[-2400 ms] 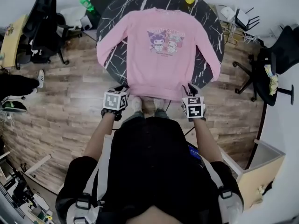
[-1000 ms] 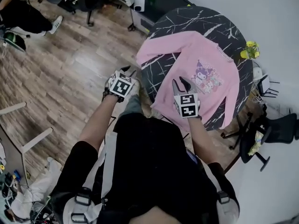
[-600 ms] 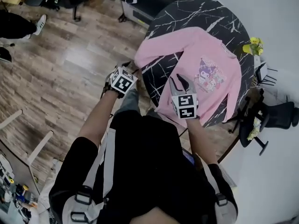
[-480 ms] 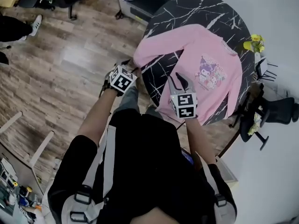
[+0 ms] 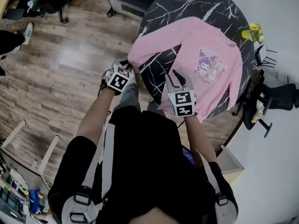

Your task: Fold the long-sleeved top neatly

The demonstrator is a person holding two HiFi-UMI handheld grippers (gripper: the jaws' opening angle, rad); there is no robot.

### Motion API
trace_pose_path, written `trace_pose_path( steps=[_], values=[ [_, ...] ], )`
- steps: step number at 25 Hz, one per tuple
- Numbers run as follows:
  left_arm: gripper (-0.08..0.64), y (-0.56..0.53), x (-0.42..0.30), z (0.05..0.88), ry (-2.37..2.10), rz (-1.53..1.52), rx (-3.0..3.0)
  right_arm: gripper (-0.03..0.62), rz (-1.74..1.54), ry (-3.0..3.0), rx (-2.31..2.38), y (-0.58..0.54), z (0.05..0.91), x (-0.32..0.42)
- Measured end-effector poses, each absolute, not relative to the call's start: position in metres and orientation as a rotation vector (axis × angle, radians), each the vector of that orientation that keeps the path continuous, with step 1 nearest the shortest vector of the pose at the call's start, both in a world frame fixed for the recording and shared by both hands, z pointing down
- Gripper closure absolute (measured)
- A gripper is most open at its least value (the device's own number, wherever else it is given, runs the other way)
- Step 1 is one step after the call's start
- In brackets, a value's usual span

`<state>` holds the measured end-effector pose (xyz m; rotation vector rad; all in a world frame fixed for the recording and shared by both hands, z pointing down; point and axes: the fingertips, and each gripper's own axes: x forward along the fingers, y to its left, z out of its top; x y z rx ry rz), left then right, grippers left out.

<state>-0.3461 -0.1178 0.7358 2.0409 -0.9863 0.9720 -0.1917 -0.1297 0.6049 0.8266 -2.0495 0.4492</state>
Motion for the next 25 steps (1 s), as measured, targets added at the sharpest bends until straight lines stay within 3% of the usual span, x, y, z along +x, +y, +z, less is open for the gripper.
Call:
trace_pose_path(
  steps=[11, 19, 25],
  values=[
    [0.522, -0.12, -0.418, 0.68, -1.213, 1.116, 2.043, 0.476, 0.401, -2.151, 0.761, -0.147, 0.597, -0.231],
    [0.522, -0.139, -0.435, 0.631, -1.323, 1.224, 2.063, 0.477, 0.373, -2.215, 0.766, -0.149, 0.58, -0.234],
    [0.522, -0.176, -0.411, 0.577, -1.421, 1.349, 2.171, 0.477, 0.397, -2.225, 0.853, -0.148, 0.567, -0.195]
  ],
)
